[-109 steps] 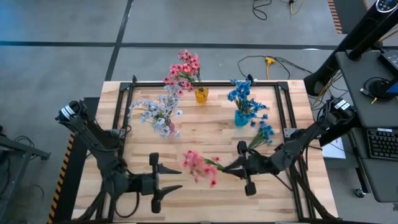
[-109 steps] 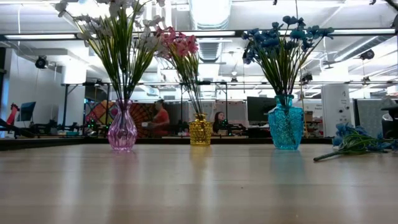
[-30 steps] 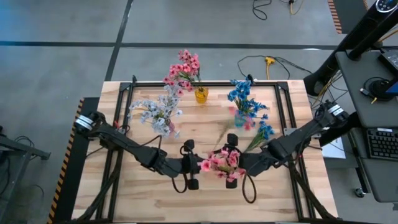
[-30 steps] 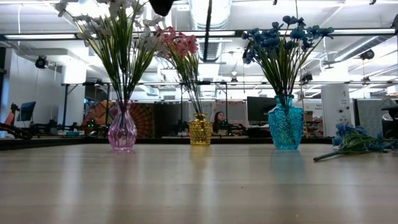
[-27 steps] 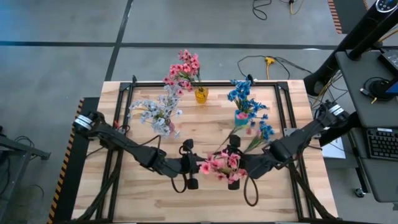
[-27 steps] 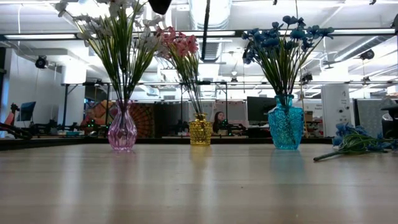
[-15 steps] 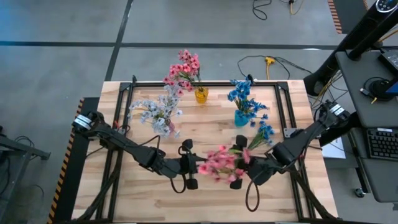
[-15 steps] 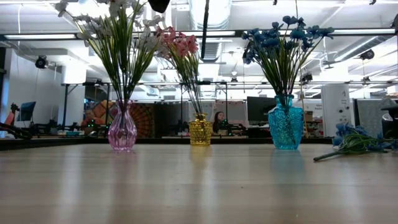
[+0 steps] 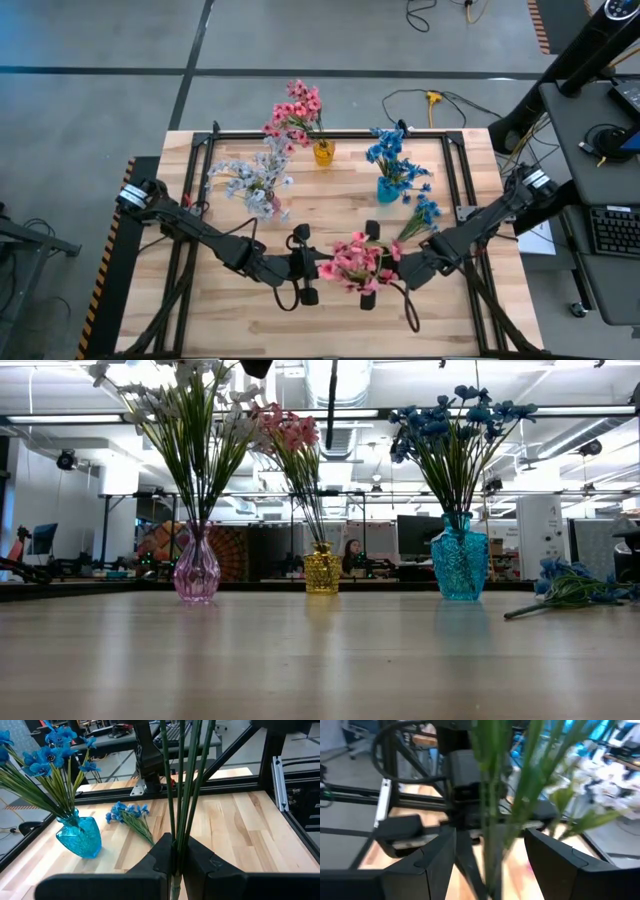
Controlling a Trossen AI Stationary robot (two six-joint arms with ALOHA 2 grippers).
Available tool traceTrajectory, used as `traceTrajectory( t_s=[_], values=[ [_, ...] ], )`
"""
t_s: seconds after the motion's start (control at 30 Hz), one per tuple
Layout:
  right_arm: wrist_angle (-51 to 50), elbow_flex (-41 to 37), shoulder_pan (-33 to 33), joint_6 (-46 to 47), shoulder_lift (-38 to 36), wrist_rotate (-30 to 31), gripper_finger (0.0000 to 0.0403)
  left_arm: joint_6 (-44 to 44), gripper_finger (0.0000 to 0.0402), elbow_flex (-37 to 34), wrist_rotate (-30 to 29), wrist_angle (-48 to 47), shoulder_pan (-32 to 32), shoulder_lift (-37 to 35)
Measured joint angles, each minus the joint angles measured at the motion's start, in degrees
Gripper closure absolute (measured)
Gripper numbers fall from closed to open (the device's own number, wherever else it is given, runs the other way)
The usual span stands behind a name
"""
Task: Sort flowers into vase by color
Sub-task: Put the pink flowers into the yellow vase
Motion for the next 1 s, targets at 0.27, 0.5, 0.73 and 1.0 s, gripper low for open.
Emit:
traceTrajectory(
  t_s=[0.27, 0.5, 0.73, 1.0],
  values=[
    [1.56, 0.02, -1.55, 0.0, 0.3, -1.19, 0.0209, 0.16, 0.0393, 0.0, 0.0, 0.58, 0.02, 0.02],
    [0.62, 1.33, -1.47, -1.03, 0.14, -1.99, 0.0307, 0.27, 0.0393, 0.0, 0.0, 0.73, 0.02, 0.02],
    [-0.81, 2.53, -1.5, -1.55, 0.02, -4.34, 0.0382, -1.04, 0.0371, 0.0, -3.5, 2.01, 0.02, 0.05],
    [-5.22, 5.09, -1.46, -0.83, -0.27, -4.86, 0.0393, -0.99, 0.0267, 0.0, -1.99, 0.31, -0.07, -0.67]
  ],
)
